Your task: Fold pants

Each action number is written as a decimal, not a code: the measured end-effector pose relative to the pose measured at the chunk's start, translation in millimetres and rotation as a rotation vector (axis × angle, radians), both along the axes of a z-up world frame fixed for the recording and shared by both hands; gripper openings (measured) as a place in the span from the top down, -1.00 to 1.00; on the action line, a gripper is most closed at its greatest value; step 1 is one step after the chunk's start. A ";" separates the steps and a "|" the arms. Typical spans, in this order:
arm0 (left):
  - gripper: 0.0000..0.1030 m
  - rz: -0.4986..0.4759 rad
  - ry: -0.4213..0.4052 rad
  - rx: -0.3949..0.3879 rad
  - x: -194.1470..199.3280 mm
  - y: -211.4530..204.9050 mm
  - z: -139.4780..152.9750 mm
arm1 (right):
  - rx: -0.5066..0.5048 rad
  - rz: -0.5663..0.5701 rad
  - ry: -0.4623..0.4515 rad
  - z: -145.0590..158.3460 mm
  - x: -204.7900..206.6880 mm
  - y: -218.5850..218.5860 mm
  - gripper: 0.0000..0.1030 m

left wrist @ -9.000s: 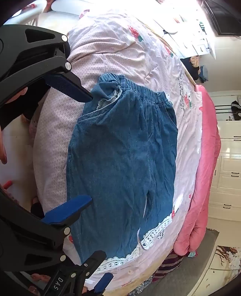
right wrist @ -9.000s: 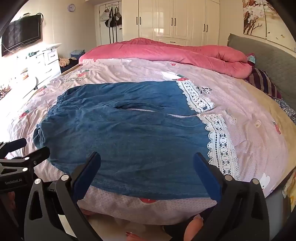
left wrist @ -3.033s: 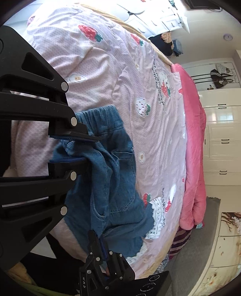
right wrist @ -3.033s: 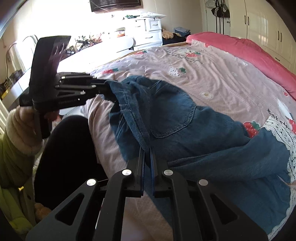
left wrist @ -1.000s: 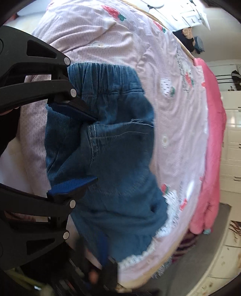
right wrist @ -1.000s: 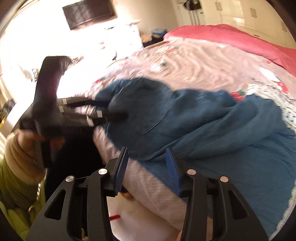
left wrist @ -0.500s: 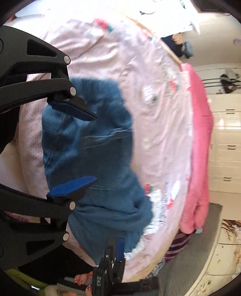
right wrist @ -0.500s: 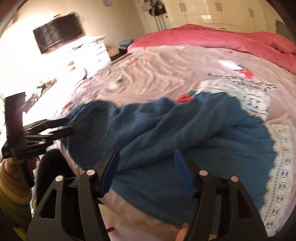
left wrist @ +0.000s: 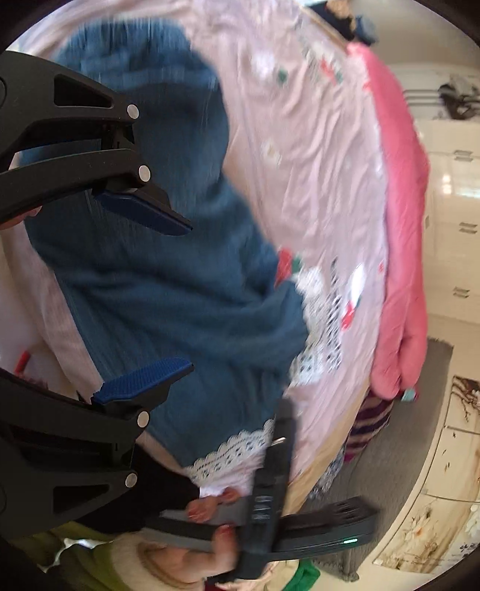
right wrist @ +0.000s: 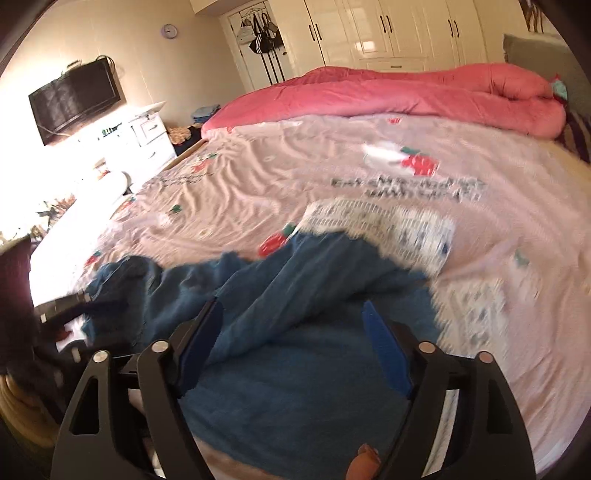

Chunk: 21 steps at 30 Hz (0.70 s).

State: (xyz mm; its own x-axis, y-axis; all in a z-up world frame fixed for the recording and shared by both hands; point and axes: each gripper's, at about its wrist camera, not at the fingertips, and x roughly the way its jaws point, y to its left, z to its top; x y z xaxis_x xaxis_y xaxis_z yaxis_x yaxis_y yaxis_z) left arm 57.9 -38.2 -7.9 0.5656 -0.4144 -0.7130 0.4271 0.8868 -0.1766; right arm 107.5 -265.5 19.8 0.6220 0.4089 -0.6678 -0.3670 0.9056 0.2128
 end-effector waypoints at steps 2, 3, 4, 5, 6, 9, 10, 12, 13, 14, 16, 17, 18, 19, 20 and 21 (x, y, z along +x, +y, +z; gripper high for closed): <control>-0.19 -0.022 0.023 -0.019 4.6 -7.7 -11.6 | -0.043 0.013 -0.008 6.5 18.3 7.5 -0.70; -0.19 -0.024 0.029 -0.022 6.0 -8.8 -16.6 | -0.060 0.030 -0.008 9.3 28.7 13.3 -0.73; -0.19 -0.027 0.040 -0.025 7.4 -9.1 -22.4 | -0.082 0.053 -0.009 12.1 42.9 21.4 -0.73; -0.19 -0.029 0.049 -0.031 8.4 -8.6 -27.8 | -0.102 0.076 -0.003 12.8 56.1 28.4 -0.75; -0.19 -0.028 0.053 -0.033 8.9 -8.1 -30.0 | -0.124 0.094 0.006 13.5 70.1 35.5 -0.75; -0.19 -0.029 0.068 -0.056 11.1 -3.4 -36.4 | -0.205 0.135 0.049 9.4 118.5 61.7 -0.75; -0.19 -0.030 0.066 -0.065 11.6 -1.6 -36.9 | -0.240 0.143 0.066 6.2 136.0 71.4 -0.75; -0.19 -0.035 0.062 -0.071 12.4 0.1 -38.7 | -0.303 0.179 0.119 -4.1 165.8 90.1 -0.75; -0.19 -0.036 0.059 -0.072 12.8 0.8 -40.1 | -0.331 0.199 0.144 -10.0 174.9 96.8 -0.75; -0.19 -0.039 0.061 -0.076 13.4 1.1 -41.6 | -0.363 0.219 0.173 -17.0 183.7 103.2 -0.74; -0.19 -0.040 0.067 -0.092 13.9 2.3 -44.4 | -0.422 0.227 0.225 -31.7 200.4 114.3 -0.72; -0.19 -0.042 0.069 -0.096 14.3 2.2 -45.1 | -0.428 0.247 0.268 -38.7 205.4 117.7 -0.69; -0.19 -0.044 0.069 -0.099 14.4 2.7 -45.7 | -0.449 0.268 0.321 -47.8 210.8 122.5 -0.56; -0.19 -0.044 0.070 -0.103 14.9 3.3 -46.2 | -0.469 0.280 0.344 -52.6 212.9 125.8 -0.44; -0.18 -0.043 0.072 -0.110 15.1 4.5 -46.4 | -0.489 0.299 0.372 -57.7 213.8 129.0 -0.05; -0.18 -0.043 0.072 -0.116 15.4 5.1 -46.3 | -0.504 0.315 0.394 -62.0 213.5 131.1 0.53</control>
State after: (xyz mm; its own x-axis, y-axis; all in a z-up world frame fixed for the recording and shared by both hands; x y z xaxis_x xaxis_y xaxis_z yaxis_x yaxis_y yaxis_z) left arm 73.3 -33.1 -54.2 0.4949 -0.5191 -0.6969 0.4464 0.8399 -0.3086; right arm 321.0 -134.4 -42.2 0.1984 0.1118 -0.9737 -0.6092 0.7923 -0.0332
